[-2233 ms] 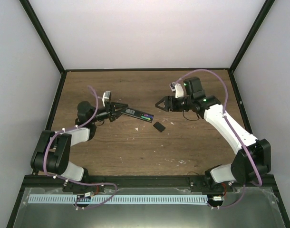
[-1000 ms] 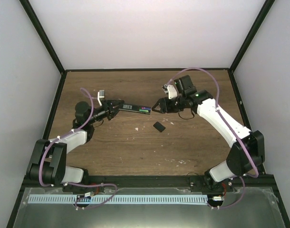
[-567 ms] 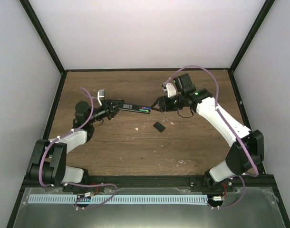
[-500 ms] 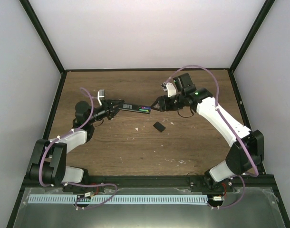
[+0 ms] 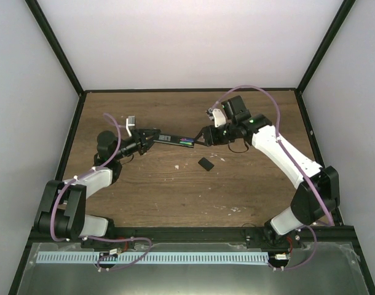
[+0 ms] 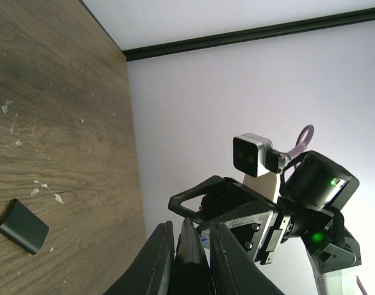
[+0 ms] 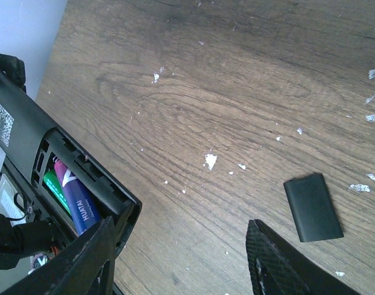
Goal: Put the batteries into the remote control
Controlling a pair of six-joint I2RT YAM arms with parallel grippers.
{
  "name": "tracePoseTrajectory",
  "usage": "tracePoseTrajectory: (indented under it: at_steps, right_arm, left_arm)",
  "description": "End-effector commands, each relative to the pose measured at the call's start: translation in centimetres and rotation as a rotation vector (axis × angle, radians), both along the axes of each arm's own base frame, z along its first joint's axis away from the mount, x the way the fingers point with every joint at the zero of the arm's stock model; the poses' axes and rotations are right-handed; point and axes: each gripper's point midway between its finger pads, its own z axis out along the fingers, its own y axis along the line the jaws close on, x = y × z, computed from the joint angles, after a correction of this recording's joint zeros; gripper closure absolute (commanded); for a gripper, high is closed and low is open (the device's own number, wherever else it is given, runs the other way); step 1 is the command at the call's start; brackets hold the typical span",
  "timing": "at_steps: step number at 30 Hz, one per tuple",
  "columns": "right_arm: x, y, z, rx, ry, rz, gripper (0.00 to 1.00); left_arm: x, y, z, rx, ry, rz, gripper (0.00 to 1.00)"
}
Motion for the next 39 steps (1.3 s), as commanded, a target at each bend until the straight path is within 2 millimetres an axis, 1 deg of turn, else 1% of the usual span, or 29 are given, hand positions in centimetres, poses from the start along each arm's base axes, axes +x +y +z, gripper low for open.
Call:
tracePoseTrajectory:
  at_steps: [1, 6, 12, 15, 18, 20, 21, 24, 28, 34, 39]
  right_arm:
    - [0.3, 0.5, 1.5, 0.008, -0.041, 0.015, 0.49]
    - [0.2, -0.6, 1.2, -0.044, -0.051, -0.017, 0.49]
    - [0.0, -1.2, 1.8, -0.055, -0.078, -0.035, 0.48]
    - [-0.2, -1.8, 1.5, -0.065, -0.080, -0.057, 0.45]
    - [-0.5, -1.8, 2.0, 0.019, -0.083, -0.054, 0.42]
    - [-0.6, -1.3, 3.1, 0.114, -0.092, -0.038, 0.41]
    - [-0.5, -1.0, 4.0, 0.167, -0.107, -0.026, 0.40]
    - [-0.8, -0.1, 5.8, 0.276, -0.108, 0.009, 0.38]
    - [-1.2, 0.8, 7.4, 0.395, -0.078, 0.042, 0.34]
    - [-1.6, 1.5, 8.5, 0.514, -0.018, 0.059, 0.31]
    - [-1.6, 2.0, 8.5, 0.551, 0.021, 0.079, 0.31]
  left_arm:
    - [0.0, 0.2, 1.5, -0.008, -0.059, 0.011, 1.00]
    - [0.1, 0.4, 1.9, -0.029, -0.064, 0.019, 1.00]
    - [0.3, 0.6, 2.1, -0.043, -0.058, 0.020, 1.00]
    - [0.3, 0.9, 2.3, -0.052, -0.061, 0.027, 1.00]
    - [0.3, 1.3, 3.0, -0.066, -0.073, 0.031, 1.00]
    - [0.3, 1.6, 3.5, -0.069, -0.081, 0.035, 1.00]
    - [0.2, 1.6, 3.7, -0.068, -0.084, 0.035, 1.00]
    - [0.1, 1.9, 4.0, -0.065, -0.086, 0.038, 1.00]
    - [-0.3, 2.0, 4.5, -0.074, -0.093, 0.039, 1.00]
    - [-0.7, 2.3, 5.1, -0.083, -0.102, 0.042, 1.00]
    - [-1.0, 2.4, 5.5, -0.087, -0.112, 0.036, 1.00]
